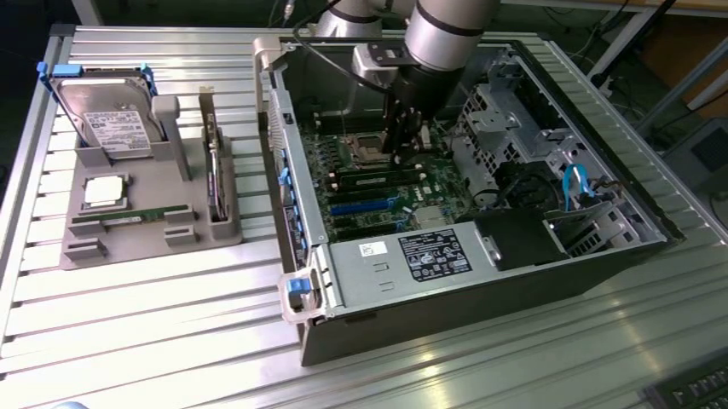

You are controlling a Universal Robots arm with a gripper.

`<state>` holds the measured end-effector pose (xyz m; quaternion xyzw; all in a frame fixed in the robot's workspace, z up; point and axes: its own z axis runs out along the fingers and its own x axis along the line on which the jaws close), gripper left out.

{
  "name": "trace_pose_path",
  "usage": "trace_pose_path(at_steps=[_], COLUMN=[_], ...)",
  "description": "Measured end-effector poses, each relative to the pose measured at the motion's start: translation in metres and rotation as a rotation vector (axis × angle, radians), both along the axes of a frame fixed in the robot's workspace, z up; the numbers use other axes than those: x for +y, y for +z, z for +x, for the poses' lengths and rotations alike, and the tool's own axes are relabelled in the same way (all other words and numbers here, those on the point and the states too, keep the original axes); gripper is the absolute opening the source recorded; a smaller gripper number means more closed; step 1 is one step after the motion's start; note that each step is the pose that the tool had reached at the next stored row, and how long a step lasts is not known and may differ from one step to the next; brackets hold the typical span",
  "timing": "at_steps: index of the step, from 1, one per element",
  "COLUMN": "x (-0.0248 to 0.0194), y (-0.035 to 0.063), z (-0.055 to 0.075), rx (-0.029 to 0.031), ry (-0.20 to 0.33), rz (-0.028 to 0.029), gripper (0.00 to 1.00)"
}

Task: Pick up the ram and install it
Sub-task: 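Insert the ram into the slot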

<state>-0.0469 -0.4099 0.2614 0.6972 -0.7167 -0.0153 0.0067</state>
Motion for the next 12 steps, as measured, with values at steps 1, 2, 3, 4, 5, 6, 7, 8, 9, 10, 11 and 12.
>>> trace_pose_path(at_steps=[1, 2, 3, 4, 5, 6, 7, 8, 9, 10, 11, 12], x=[0.0000, 0.0000, 0.0000, 0.0000, 0.0000, 0.0000, 0.0000, 0.0000, 0.0000, 0.0000, 0.0000, 0.0000], y=[0.0035, 0.0062, 0.0110, 0.0156, 0.0217, 0.0253, 0.0276, 0.0280, 0.0279, 0.0280, 0.0280, 0.0280], z=[0.000, 0.000, 0.000, 0.000, 0.000, 0.000, 0.000, 0.000, 0.000, 0.000, 0.000, 0.000], rx=[0.0000, 0.0000, 0.0000, 0.0000, 0.0000, 0.0000, 0.0001, 0.0001, 0.0001, 0.0001, 0.0001, 0.0002], ry=[0.000, 0.000, 0.000, 0.000, 0.000, 0.000, 0.000, 0.000, 0.000, 0.000, 0.000, 0.000], rz=[0.0000, -0.0001, 0.0000, -0.0001, 0.0000, 0.0000, 0.0007, 0.0023, 0.0024, 0.0023, 0.0023, 0.0022], gripper=[0.40, 0.40, 0.40, 0.40, 0.40, 0.40, 0.40, 0.40, 0.40, 0.40, 0.40, 0.40])
